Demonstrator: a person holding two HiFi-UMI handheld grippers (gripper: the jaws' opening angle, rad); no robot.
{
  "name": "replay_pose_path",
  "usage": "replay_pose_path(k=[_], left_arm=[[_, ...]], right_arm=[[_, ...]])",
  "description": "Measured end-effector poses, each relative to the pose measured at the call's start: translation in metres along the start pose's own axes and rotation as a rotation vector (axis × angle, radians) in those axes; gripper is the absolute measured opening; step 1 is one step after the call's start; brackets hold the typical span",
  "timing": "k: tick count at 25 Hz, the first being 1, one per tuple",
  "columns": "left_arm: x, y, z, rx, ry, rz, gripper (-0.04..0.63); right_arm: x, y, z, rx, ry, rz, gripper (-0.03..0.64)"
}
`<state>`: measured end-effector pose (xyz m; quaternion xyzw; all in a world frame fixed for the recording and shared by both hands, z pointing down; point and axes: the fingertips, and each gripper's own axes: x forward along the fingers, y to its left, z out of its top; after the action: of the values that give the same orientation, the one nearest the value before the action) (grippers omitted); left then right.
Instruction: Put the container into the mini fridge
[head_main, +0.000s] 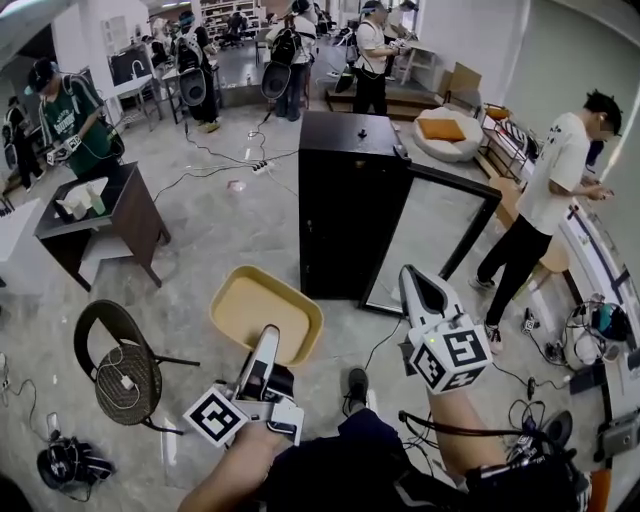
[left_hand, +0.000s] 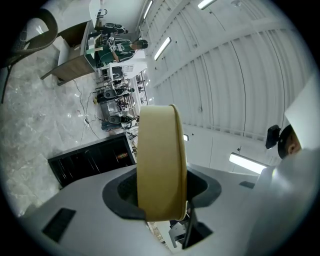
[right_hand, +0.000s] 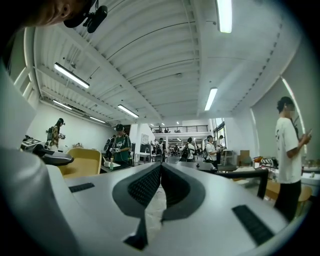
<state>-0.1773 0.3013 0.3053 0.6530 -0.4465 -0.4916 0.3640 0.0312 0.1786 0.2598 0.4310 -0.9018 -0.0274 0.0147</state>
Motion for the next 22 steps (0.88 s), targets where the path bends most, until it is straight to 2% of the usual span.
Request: replay_pose_path(k=[10, 22], left_arm=[[0.06, 0.024, -0.008, -0.006, 0.003, 0.033, 0.213], [0.167, 0.067, -0.029, -0.001, 0.061, 0.064, 0.213]], right_arm=[[0.055, -0.044, -0.006, 0.023, -0.011, 0.029, 0.015], [0.136, -0.13, -0.025, 0.063, 0.012, 0.028, 0.016]])
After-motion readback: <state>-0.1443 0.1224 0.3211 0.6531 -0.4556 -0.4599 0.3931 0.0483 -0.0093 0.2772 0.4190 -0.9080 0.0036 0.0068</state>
